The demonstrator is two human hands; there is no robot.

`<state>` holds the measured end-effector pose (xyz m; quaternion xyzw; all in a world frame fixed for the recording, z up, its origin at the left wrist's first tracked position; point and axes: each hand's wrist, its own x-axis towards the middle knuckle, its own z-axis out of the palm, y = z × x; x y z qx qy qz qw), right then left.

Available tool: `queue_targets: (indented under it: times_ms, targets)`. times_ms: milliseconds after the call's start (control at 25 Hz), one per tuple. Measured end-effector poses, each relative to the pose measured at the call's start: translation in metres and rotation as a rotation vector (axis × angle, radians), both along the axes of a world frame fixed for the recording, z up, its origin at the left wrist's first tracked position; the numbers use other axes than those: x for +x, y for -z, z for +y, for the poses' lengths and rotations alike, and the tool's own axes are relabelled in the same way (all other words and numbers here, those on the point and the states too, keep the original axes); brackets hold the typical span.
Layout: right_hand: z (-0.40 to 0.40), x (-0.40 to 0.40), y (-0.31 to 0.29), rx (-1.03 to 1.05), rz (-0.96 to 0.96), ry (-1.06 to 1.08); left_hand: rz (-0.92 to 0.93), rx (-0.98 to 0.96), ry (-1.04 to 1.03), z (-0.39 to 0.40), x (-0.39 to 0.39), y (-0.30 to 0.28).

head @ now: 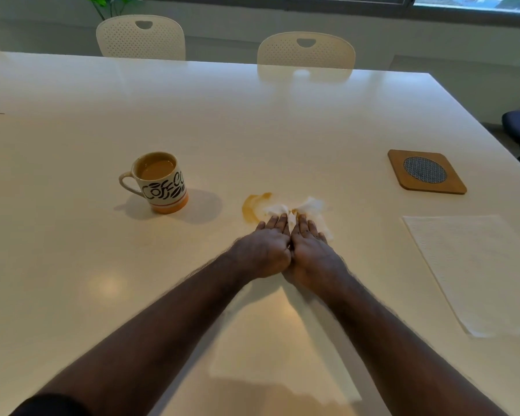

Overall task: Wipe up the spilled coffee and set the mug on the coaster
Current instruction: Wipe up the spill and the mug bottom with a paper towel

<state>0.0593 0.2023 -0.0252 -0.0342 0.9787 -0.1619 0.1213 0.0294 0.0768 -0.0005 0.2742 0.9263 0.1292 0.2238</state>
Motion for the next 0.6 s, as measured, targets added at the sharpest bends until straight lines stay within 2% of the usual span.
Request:
queue_targets:
  times_ms: [360,600]
  targets:
    - [-0.012,-0.053,-0.019,-0.055,-0.038,-0.021,-0.058,-0.001,-0.128,-0.002,-0.054,-0.014]
    - [-0.034,-0.072,-0.027,0.001,-0.089,-0.077,-0.066,-0.01,-0.212,-0.024,-0.06,-0.015]
